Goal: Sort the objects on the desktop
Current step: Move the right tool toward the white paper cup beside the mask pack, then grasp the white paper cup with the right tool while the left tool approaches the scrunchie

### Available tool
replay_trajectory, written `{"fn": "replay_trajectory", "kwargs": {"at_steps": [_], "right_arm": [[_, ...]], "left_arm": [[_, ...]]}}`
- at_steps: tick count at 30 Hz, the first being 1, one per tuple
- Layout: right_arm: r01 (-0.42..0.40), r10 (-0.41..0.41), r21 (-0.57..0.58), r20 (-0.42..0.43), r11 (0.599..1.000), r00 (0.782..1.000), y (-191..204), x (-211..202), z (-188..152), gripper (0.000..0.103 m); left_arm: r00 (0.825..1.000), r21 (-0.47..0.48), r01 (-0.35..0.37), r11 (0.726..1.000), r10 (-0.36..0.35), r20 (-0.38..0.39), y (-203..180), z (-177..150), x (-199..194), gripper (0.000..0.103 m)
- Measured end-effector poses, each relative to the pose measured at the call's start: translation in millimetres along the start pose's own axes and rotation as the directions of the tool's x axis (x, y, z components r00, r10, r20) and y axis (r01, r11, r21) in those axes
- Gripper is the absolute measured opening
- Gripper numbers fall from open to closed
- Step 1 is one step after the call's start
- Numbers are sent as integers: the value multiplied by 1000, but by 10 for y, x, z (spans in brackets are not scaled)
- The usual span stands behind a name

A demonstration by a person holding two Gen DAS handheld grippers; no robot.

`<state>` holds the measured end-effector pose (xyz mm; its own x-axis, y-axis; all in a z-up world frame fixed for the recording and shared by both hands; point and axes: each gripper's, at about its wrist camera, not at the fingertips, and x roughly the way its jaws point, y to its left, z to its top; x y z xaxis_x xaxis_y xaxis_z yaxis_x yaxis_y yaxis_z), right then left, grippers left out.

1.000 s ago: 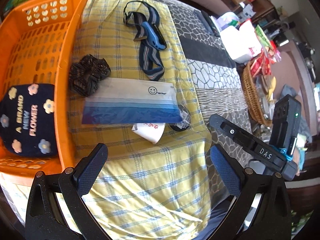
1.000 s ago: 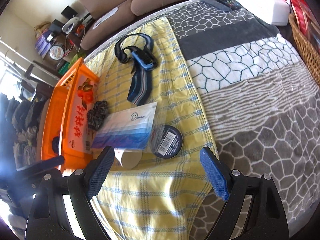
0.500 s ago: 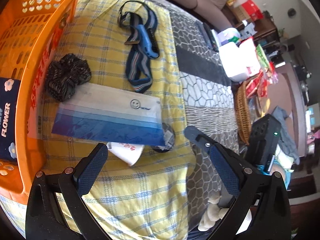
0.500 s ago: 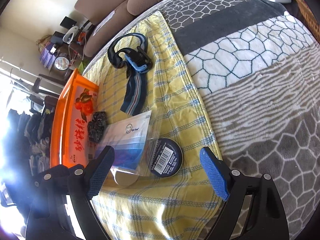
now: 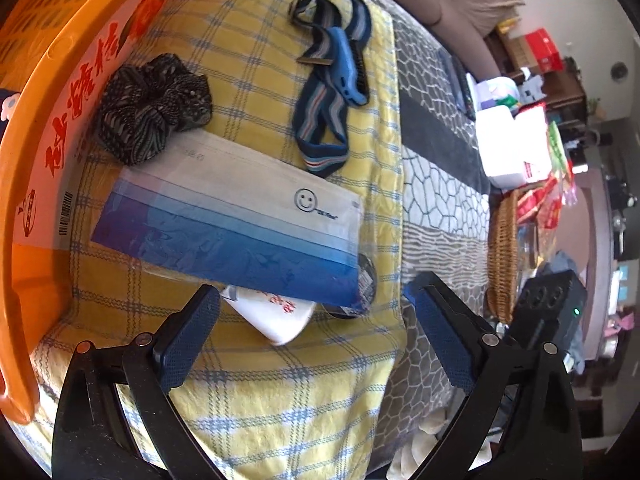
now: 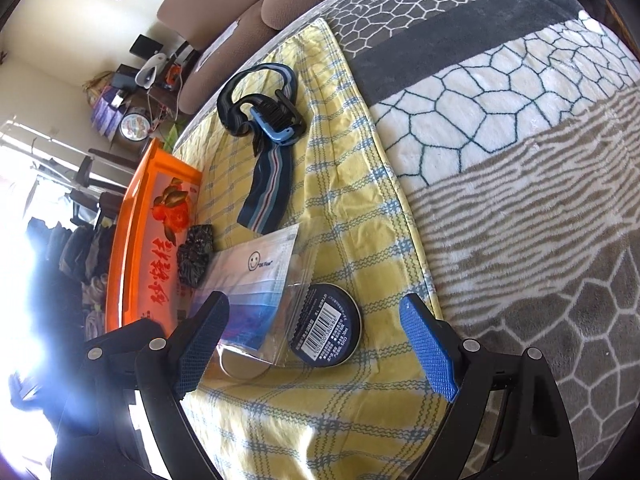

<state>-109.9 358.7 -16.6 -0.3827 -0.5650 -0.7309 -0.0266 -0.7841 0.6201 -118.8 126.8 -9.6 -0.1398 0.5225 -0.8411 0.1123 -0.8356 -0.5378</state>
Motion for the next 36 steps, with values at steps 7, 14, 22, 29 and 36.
{"fn": "replay_trajectory", "kwargs": {"at_steps": [7, 14, 22, 29, 36], "right_arm": [[-158, 159, 16, -35, 987, 987, 87, -49, -48, 89], [-266, 274, 155, -31, 951, 961, -135, -44, -35, 89], [-248, 255, 151, -26, 957, 967, -101, -67, 8, 89], [-403, 426, 208, -81, 891, 901, -58, -4, -83, 93], [-512, 559, 291, -111, 809, 821, 47, 79, -150, 101]], "left_arm": [[999, 47, -20, 999, 22, -36, 19, 62, 107, 97], [984, 325, -151, 933, 173, -38, -265, -94, 61, 98], [948, 419, -280, 864, 318, -23, -305, -179, 144, 93], [983, 302, -147, 942, 173, -62, -179, -127, 22, 92], [1000, 228, 28, 973, -24, -19, -199, -101, -621, 92]]}}
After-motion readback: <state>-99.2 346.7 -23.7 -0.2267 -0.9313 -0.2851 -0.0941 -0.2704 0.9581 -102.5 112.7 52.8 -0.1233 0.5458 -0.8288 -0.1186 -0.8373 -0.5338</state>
